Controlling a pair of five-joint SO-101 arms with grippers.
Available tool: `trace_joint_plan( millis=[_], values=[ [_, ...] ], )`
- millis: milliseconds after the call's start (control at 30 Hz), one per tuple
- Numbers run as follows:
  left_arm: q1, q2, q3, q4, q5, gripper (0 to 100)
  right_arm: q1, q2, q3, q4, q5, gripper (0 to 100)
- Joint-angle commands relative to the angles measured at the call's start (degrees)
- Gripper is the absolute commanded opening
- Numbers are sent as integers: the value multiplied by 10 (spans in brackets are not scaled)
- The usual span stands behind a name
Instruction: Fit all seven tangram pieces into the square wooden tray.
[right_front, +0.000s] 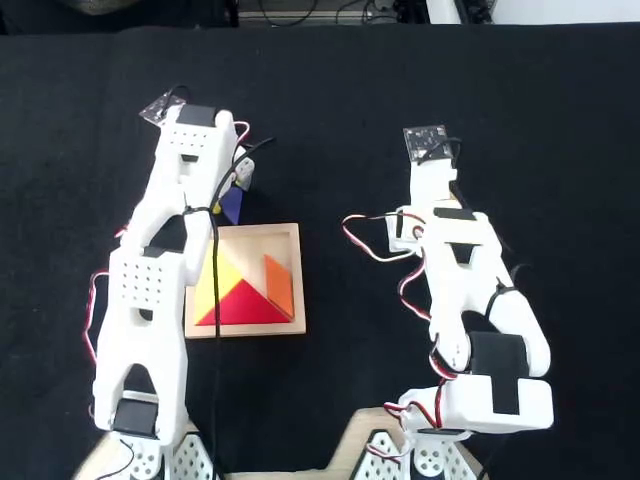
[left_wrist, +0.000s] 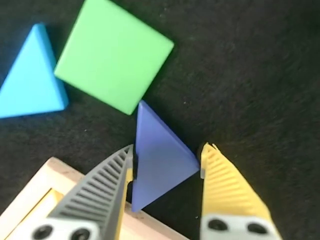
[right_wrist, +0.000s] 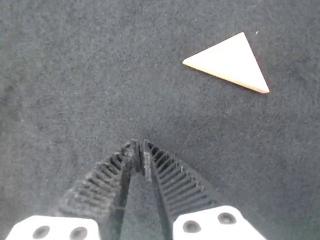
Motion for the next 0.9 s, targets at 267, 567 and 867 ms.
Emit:
trace_joint_plan(
  millis=[267,567,867],
  values=[
    [22,-5,-182,111,-2,35,-9,-1,-23,1,-1,11],
    [95,-11,-182,157,4,29,-7,-2,-23,1,-1,11],
    [106,-83,-15,158,80,30,1,-6,-23,1,-5,11]
  ],
)
